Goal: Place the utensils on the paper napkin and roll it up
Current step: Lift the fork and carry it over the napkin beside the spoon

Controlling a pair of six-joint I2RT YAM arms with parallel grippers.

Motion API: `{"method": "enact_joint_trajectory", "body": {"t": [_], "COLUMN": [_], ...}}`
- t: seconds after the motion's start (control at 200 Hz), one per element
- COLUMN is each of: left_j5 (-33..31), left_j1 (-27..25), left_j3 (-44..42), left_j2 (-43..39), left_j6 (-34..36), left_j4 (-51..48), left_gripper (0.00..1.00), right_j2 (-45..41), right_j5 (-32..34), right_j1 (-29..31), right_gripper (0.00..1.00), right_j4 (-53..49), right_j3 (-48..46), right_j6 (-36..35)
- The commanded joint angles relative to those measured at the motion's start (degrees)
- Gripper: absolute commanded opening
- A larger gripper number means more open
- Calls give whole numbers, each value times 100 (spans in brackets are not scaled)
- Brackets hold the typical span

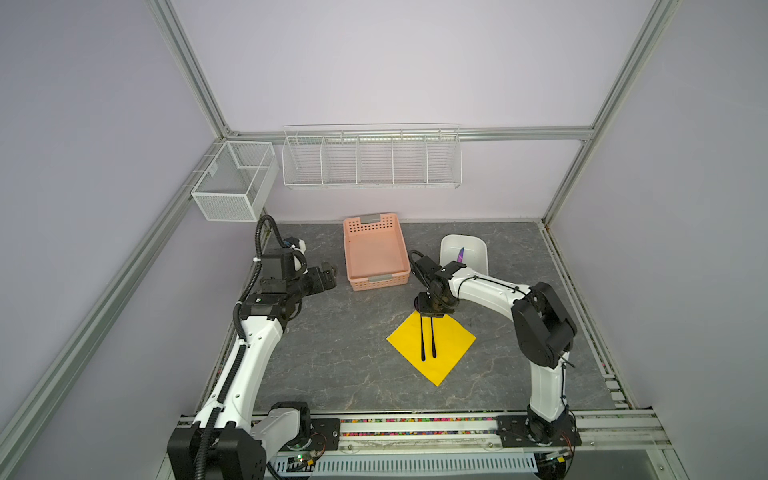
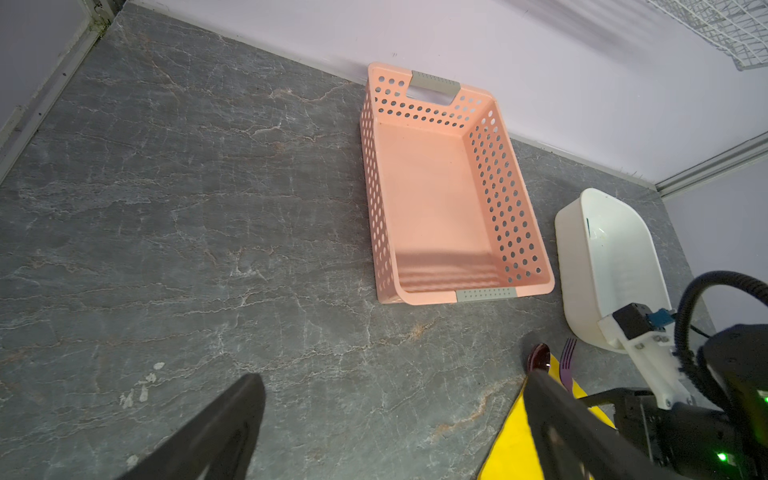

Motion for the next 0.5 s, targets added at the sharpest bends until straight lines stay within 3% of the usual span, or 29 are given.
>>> {"method": "enact_joint_trajectory", "body": {"t": [0.0,0.495], "left_j5": [84,106], "left_j1": [23,23], "left_j3": [-59,-59], "left_j2": [-47,-23], "left_j6": [-47,-64], "left_j4": [61,73], "left_gripper": [97,97], "right_j2": [107,215], "right_j5": [-53,27], "right_j1": [7,-15], "right_gripper": [7,6], "right_j4": [67,13], "right_j3": [-88,-104], "right_j6": [137,175]}}
